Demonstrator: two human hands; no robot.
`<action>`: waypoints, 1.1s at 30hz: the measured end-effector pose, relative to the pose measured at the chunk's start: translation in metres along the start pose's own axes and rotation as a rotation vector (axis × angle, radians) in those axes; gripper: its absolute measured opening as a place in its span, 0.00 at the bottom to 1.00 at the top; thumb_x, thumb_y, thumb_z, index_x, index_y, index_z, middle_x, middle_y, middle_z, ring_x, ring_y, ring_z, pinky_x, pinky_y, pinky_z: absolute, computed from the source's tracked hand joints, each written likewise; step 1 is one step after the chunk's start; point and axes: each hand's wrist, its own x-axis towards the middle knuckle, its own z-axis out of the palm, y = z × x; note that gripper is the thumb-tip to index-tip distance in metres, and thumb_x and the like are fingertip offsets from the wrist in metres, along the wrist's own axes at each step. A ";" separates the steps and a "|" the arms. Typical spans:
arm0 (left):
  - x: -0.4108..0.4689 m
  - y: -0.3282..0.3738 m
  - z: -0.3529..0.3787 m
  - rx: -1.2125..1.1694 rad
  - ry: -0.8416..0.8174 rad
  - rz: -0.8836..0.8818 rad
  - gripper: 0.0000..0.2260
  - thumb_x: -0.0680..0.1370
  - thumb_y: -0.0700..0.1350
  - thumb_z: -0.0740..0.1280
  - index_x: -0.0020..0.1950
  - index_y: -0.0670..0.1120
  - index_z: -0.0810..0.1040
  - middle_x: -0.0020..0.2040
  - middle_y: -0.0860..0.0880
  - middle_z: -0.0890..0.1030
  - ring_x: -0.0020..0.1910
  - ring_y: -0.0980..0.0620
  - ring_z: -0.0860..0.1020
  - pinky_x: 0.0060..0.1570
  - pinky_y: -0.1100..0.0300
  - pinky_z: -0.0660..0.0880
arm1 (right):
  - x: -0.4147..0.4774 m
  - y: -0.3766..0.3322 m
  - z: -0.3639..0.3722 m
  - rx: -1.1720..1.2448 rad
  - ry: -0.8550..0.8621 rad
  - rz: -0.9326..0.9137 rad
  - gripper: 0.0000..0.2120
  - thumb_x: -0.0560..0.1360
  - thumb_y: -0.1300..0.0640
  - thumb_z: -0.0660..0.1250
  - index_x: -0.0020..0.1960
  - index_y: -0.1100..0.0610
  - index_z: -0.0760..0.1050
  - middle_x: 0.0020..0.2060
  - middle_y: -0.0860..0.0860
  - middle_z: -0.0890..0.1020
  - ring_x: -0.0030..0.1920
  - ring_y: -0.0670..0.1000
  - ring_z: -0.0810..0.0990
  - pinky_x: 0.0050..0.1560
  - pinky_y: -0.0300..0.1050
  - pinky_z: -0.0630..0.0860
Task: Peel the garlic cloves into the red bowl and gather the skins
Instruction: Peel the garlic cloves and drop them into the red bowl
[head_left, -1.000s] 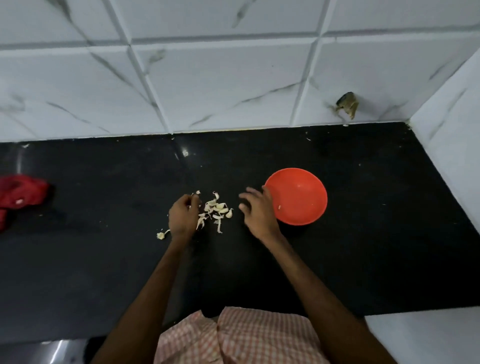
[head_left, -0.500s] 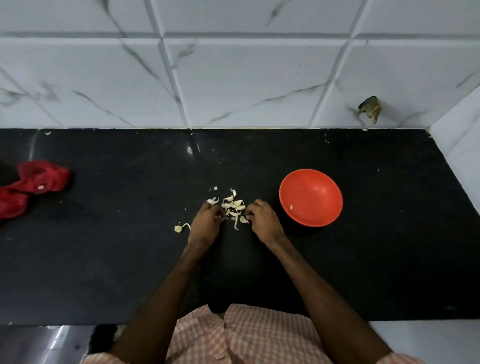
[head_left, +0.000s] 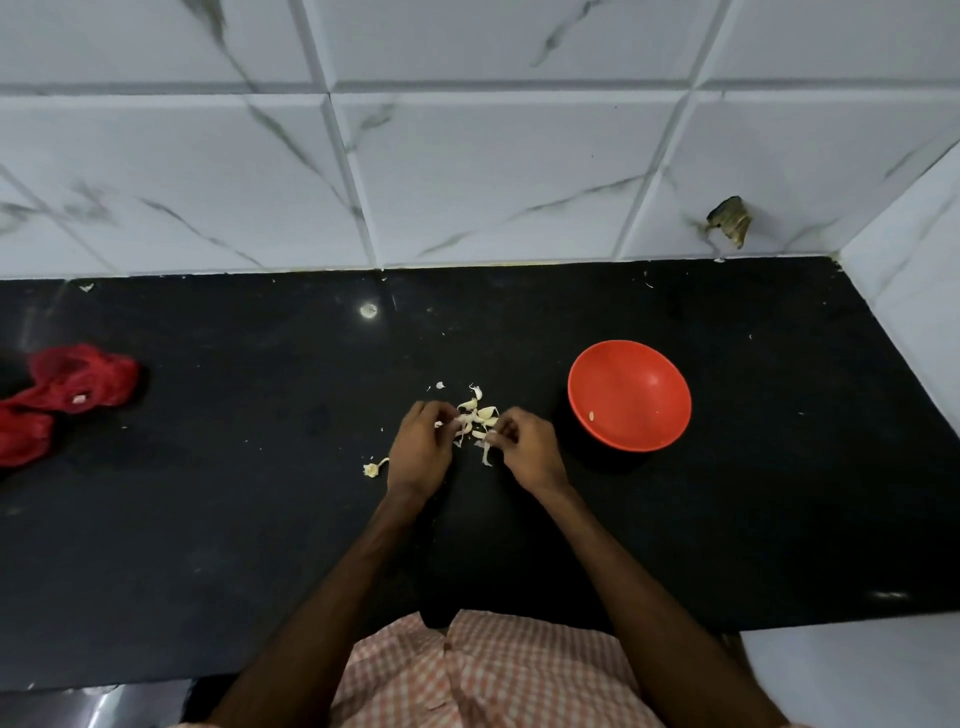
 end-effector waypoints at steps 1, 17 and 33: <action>0.000 0.002 0.001 -0.093 -0.048 -0.018 0.03 0.80 0.45 0.68 0.53 0.50 0.80 0.50 0.56 0.80 0.50 0.56 0.79 0.49 0.58 0.76 | 0.000 -0.003 0.000 0.091 0.033 0.029 0.06 0.73 0.61 0.76 0.44 0.56 0.78 0.37 0.47 0.81 0.38 0.43 0.79 0.42 0.37 0.76; 0.007 0.019 -0.018 -0.727 -0.357 -0.191 0.05 0.79 0.37 0.68 0.46 0.38 0.74 0.34 0.47 0.81 0.25 0.58 0.71 0.20 0.68 0.63 | 0.010 -0.032 -0.019 0.800 -0.269 0.072 0.05 0.75 0.69 0.71 0.48 0.62 0.81 0.40 0.53 0.86 0.39 0.54 0.85 0.44 0.45 0.84; 0.022 -0.022 -0.015 0.156 -0.146 -0.178 0.08 0.81 0.52 0.64 0.59 0.54 0.77 0.46 0.52 0.85 0.48 0.49 0.82 0.49 0.51 0.78 | 0.026 -0.013 -0.004 -0.434 -0.152 -0.222 0.19 0.78 0.59 0.69 0.68 0.53 0.75 0.60 0.50 0.74 0.61 0.50 0.72 0.57 0.48 0.77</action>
